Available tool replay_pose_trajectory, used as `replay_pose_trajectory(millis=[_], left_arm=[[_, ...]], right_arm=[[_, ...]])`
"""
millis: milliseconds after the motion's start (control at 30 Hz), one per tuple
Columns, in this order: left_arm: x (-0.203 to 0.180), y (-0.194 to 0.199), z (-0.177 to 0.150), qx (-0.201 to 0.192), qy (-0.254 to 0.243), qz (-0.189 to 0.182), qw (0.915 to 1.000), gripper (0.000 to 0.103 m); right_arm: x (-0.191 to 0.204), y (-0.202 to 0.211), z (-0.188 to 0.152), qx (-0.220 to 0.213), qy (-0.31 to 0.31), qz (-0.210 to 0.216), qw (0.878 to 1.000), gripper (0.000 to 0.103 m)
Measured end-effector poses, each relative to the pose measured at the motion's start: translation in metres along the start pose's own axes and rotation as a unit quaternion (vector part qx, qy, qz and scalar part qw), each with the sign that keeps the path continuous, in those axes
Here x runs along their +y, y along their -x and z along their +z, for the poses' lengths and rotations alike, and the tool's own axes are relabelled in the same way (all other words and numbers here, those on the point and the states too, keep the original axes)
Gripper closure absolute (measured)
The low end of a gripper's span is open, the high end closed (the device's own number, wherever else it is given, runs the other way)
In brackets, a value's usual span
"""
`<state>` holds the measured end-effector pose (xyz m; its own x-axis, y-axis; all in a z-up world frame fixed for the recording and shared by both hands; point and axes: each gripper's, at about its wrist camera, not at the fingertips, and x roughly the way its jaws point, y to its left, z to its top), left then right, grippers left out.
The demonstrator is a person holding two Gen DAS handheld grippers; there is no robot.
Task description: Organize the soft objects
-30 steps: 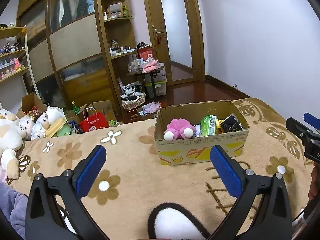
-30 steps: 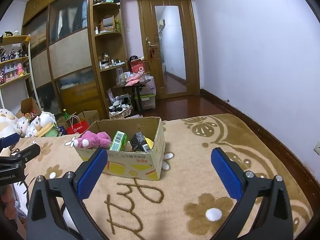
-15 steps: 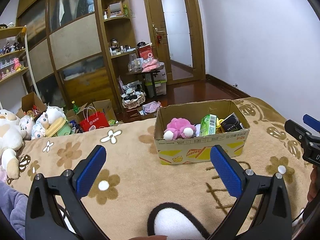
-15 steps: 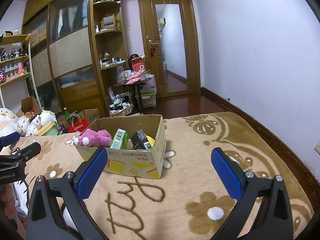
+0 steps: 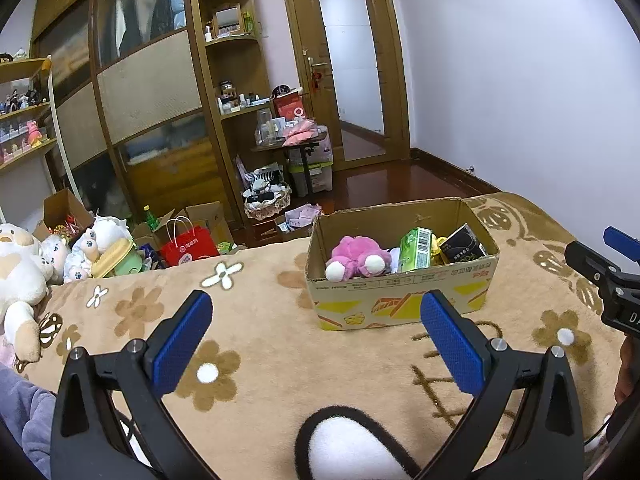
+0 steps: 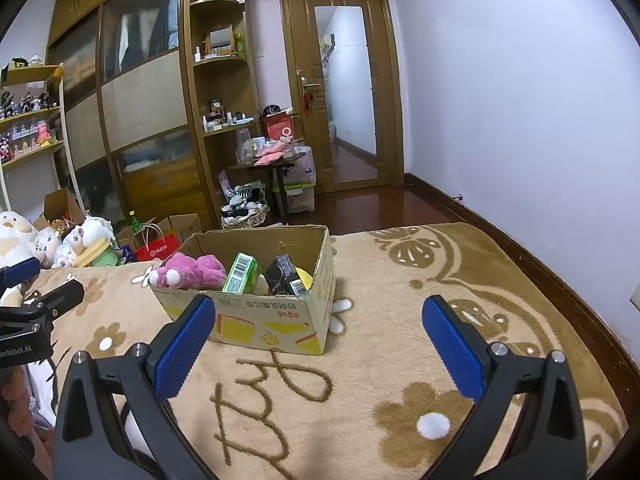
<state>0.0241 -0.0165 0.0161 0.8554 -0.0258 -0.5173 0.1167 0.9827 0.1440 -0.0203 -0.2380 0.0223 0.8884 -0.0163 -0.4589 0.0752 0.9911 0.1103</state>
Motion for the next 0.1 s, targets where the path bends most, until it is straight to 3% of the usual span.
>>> replay_pose_trajectory(millis=[100], left_arm=[[-0.0002, 0.0018, -0.0006, -0.004, -0.003, -0.001, 1.0000, 0.000]], right_arm=[[-0.0003, 0.0002, -0.0002, -0.001, 0.000, -0.003, 1.000, 0.000]])
